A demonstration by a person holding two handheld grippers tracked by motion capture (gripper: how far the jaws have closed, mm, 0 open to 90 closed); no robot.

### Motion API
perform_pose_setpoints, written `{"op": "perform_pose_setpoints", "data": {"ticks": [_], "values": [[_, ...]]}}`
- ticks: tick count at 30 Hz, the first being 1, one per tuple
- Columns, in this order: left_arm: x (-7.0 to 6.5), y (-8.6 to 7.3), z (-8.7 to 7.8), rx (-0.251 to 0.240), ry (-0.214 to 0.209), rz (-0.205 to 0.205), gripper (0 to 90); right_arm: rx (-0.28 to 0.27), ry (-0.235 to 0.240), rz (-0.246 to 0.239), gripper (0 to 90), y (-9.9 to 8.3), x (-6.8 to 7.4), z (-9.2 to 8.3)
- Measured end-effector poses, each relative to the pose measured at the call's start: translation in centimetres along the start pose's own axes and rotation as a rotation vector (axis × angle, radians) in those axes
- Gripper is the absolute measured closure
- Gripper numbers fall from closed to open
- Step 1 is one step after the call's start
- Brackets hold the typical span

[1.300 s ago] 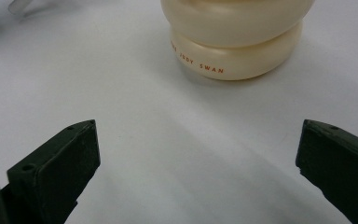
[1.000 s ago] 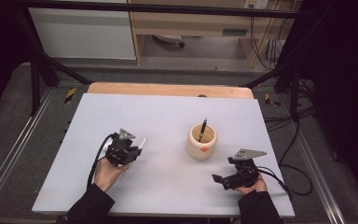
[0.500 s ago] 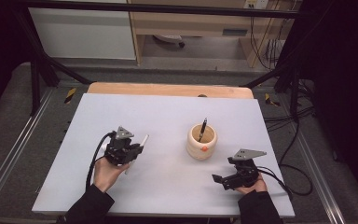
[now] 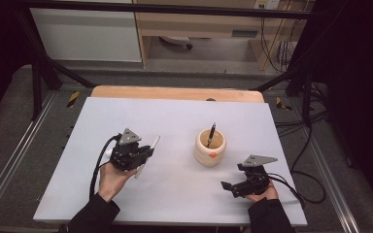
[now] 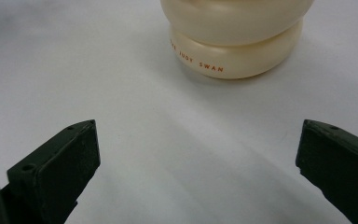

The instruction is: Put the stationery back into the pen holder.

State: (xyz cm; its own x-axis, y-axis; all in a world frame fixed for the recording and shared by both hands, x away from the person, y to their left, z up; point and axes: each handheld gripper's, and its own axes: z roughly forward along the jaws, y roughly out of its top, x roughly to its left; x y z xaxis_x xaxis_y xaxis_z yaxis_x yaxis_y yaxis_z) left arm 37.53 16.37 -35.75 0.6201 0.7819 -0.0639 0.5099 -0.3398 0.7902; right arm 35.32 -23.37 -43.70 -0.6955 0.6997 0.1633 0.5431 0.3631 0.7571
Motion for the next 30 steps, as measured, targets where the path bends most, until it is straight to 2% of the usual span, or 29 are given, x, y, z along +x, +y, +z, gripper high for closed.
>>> {"op": "perform_pose_setpoints", "data": {"ticks": [8,11,21,24,30], "values": [[-0.6,1.3,-0.2,-0.047,-0.012,0.015,78.5,0.003,0.001,0.001,0.4,0.0,0.0,0.0],[-1.0,2.1,-0.3,-0.075,-0.029,0.015,78.4,0.003,0.001,0.001,0.4,0.0,0.0,0.0],[-2.0,4.3,0.5,-0.127,-0.069,0.015,78.4,0.0,0.002,0.001,0.4,0.0,0.0,0.0],[-2.5,5.4,0.7,-0.161,-0.091,0.025,78.4,0.002,0.001,0.0,0.4,0.0,0.0,0.0],[-3.2,6.6,1.1,-0.196,-0.107,0.029,78.4,0.0,0.0,-0.001,0.4,0.0,0.0,0.0]]}}
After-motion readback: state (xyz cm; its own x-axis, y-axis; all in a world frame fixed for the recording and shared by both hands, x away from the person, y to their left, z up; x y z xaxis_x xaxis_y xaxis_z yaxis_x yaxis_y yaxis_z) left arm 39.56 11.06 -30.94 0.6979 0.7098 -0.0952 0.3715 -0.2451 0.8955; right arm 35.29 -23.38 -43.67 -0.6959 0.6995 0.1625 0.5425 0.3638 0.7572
